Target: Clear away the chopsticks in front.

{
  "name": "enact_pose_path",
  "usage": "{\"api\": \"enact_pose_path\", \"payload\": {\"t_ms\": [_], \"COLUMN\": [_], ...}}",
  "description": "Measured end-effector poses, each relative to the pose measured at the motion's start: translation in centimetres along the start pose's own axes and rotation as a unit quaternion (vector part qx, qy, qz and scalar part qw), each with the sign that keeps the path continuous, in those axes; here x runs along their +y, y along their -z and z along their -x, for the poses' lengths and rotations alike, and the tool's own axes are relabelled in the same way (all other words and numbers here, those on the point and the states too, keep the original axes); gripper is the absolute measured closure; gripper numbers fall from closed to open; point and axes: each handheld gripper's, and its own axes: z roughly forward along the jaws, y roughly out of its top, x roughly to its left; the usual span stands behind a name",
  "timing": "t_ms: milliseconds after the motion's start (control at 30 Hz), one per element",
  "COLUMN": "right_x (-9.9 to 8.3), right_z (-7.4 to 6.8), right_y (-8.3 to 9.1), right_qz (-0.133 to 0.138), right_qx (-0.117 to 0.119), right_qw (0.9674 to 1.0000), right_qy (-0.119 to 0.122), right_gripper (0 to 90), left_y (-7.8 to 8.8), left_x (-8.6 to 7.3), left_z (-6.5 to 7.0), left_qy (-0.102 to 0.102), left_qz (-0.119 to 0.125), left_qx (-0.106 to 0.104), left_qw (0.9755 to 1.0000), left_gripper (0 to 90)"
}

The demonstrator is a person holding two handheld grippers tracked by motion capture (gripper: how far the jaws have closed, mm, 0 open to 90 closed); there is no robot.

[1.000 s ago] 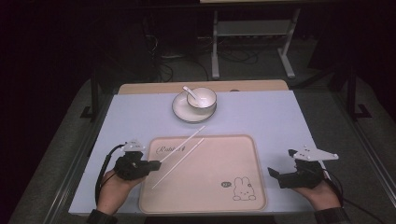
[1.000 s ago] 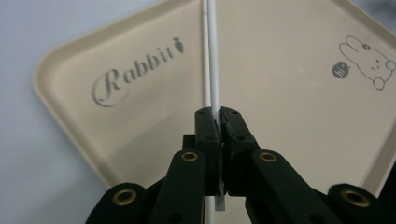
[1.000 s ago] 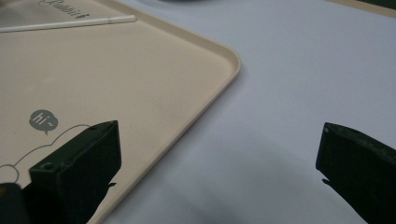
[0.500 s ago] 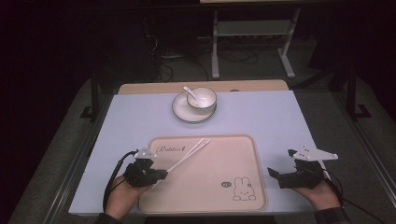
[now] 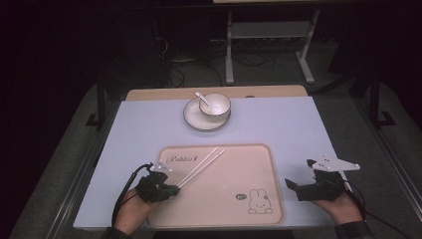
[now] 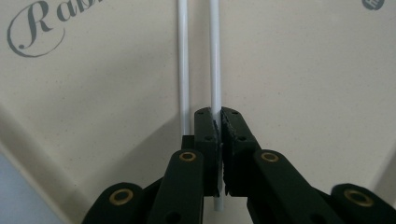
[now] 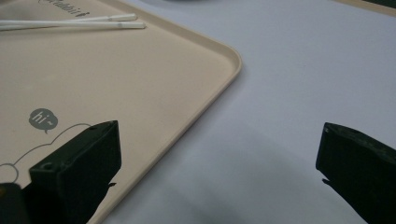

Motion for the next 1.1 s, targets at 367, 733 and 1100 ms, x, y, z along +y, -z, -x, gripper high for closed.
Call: {"api": "enact_pose_path", "payload": {"t_ms": [367,733,1100], "right_x": [0.0,0.0,-0.1], "right_z": [0.0,0.0,0.2], "right_y": [0.0,-0.1,0.1], "right_qz": [0.0,-0.001,0.002], "right_qx": [0.0,-0.001,-0.001], "right_qw": [1.0,1.0,1.0], "right_qy": [0.0,0.001,-0.001], "right_gripper": [0.0,0.0,0.0], "left_y": [0.5,-1.8,-8.1], "left_x": [1.6,7.6,12.8], "left_z": [0.4,1.0,0.6], "left_qy": [-0.021,-0.083,-0.095], "left_qz": [0.036,0.066,0.05], "left_qx": [-0.013,-0.045,-0.055], "left_qw": [0.9991,0.9934,0.9927], "left_gripper": [87.4,89.7,89.7]}}
